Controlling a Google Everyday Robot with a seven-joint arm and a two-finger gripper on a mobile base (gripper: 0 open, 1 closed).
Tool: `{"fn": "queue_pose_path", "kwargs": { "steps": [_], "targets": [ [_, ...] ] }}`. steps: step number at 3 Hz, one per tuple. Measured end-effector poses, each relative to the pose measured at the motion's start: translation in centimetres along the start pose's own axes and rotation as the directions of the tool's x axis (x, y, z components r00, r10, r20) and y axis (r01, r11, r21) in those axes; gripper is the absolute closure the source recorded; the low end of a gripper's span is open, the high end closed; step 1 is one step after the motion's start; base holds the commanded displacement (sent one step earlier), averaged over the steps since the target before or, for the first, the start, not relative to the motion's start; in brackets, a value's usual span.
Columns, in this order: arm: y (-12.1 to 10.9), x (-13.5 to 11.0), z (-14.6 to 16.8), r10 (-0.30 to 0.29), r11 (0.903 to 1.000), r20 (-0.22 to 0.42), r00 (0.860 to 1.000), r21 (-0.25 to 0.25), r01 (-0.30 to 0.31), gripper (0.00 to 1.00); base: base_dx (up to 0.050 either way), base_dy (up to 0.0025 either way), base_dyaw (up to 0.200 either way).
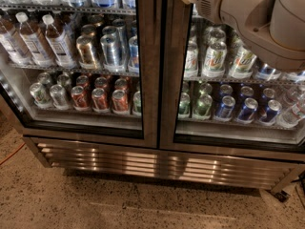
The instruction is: Open right fridge door
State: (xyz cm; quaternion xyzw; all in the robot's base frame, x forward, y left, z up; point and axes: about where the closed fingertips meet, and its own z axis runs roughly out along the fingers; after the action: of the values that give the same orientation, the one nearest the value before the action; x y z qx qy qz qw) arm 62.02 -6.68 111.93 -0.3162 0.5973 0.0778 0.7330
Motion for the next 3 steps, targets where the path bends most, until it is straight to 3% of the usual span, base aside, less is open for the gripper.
{"fn": "queue_pose_path", "kwargs": {
  "steps": [3],
  "targets": [
    [0.07, -0.07, 0.06, -0.005, 1.0, 0.003, 1.0, -0.003, 0.005, 1.0, 0.0, 0.0, 0.0]
  ]
}}
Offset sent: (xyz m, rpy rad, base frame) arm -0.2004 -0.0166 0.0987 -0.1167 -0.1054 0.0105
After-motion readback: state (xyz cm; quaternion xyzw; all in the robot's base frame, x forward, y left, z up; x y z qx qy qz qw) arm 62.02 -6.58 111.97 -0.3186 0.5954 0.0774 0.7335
